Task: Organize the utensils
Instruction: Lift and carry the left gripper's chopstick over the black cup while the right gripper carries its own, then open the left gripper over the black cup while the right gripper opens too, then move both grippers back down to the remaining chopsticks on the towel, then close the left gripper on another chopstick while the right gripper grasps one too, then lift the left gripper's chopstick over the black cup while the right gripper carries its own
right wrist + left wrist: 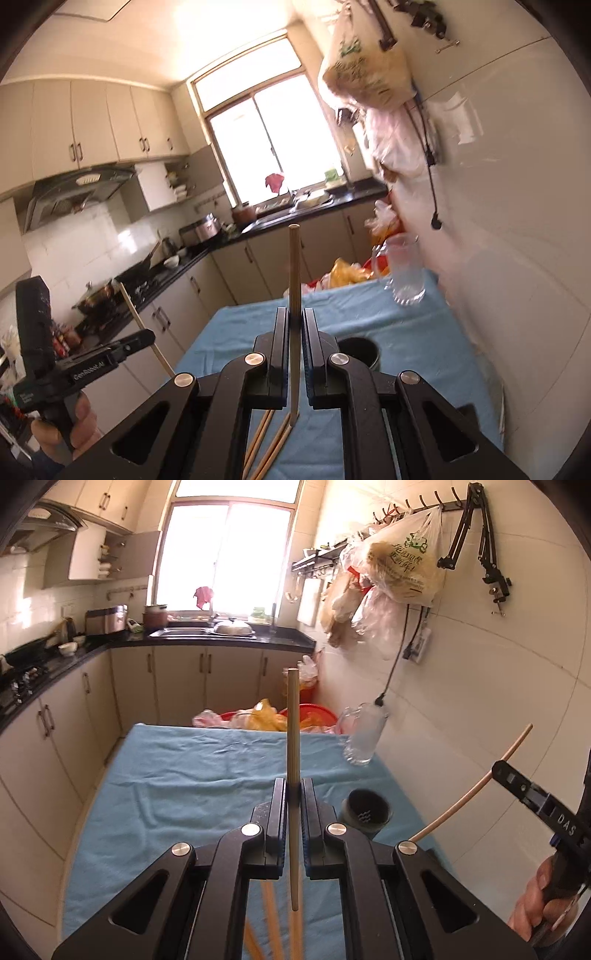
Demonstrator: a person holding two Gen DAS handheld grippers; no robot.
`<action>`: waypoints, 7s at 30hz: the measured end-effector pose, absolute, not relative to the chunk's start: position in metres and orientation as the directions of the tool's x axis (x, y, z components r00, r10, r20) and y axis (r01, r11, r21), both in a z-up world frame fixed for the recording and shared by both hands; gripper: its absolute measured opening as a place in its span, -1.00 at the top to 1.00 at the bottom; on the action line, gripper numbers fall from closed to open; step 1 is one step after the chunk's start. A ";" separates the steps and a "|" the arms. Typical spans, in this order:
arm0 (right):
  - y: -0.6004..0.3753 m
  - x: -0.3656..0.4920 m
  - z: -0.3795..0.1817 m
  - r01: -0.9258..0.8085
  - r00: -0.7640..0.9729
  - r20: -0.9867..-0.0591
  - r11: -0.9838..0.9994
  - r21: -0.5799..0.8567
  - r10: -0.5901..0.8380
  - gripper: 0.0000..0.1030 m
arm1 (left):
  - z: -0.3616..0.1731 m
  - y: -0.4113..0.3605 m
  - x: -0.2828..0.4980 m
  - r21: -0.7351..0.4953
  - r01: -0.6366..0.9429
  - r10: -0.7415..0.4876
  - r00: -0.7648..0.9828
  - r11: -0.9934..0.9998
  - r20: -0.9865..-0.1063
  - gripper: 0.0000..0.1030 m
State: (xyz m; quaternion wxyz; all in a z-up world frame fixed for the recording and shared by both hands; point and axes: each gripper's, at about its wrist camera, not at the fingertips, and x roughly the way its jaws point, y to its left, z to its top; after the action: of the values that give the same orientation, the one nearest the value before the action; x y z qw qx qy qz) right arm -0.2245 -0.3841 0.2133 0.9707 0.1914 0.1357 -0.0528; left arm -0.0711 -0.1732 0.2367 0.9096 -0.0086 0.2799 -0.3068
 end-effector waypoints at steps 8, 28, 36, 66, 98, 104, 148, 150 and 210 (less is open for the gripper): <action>-0.425 -0.213 0.233 0.210 0.956 -0.272 0.898 0.387 -0.107 0.86 | 0.264 -0.226 -0.040 -0.237 0.576 -0.610 0.632 0.782 -0.477 0.88; -0.491 -0.128 0.171 0.274 0.883 -0.468 0.854 0.442 -0.041 0.86 | 0.198 -0.329 0.039 -0.304 0.568 -0.615 0.504 0.765 -0.607 0.88; -0.489 -0.109 0.144 0.283 0.847 -0.532 0.853 0.438 -0.007 0.86 | 0.174 -0.337 0.043 -0.290 0.568 -0.594 0.473 0.770 -0.650 0.88; -0.407 -0.214 0.183 0.388 0.892 -0.320 0.905 0.176 -0.320 -0.99 | 0.204 -0.229 -0.046 -0.215 0.562 -0.579 0.619 0.799 -0.531 0.05; -0.328 -0.168 0.049 0.258 0.637 -0.754 0.879 0.401 0.157 0.03 | 0.050 -0.058 -0.036 -0.323 0.280 -0.414 0.388 0.904 -0.823 0.62; -0.331 -0.167 0.048 0.266 0.632 -0.759 0.876 0.402 0.157 0.03 | 0.039 -0.090 -0.003 -0.282 0.283 -0.372 0.348 0.917 -0.860 0.71; -0.280 -0.001 0.008 0.319 0.385 -0.913 0.909 0.268 0.134 0.75 | 0.019 -0.089 0.004 -0.197 0.288 -0.292 0.340 0.937 -0.894 0.84; -0.282 -0.002 0.006 0.325 0.376 -0.915 0.905 0.276 0.144 0.75 | 0.019 -0.090 0.004 -0.189 0.291 -0.287 0.343 0.938 -0.895 0.84; -0.301 -0.185 0.150 0.056 0.888 -0.433 0.900 0.433 0.153 0.87 | 0.168 -0.066 -0.102 -0.245 0.383 -0.451 0.682 0.891 -0.575 0.88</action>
State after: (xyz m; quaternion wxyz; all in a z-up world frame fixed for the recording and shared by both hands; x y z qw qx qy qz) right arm -0.1853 -0.3012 0.1496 0.9458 0.2227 0.2349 0.0256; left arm -0.1024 -0.0663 0.1678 0.9156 -0.0524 0.3272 -0.2278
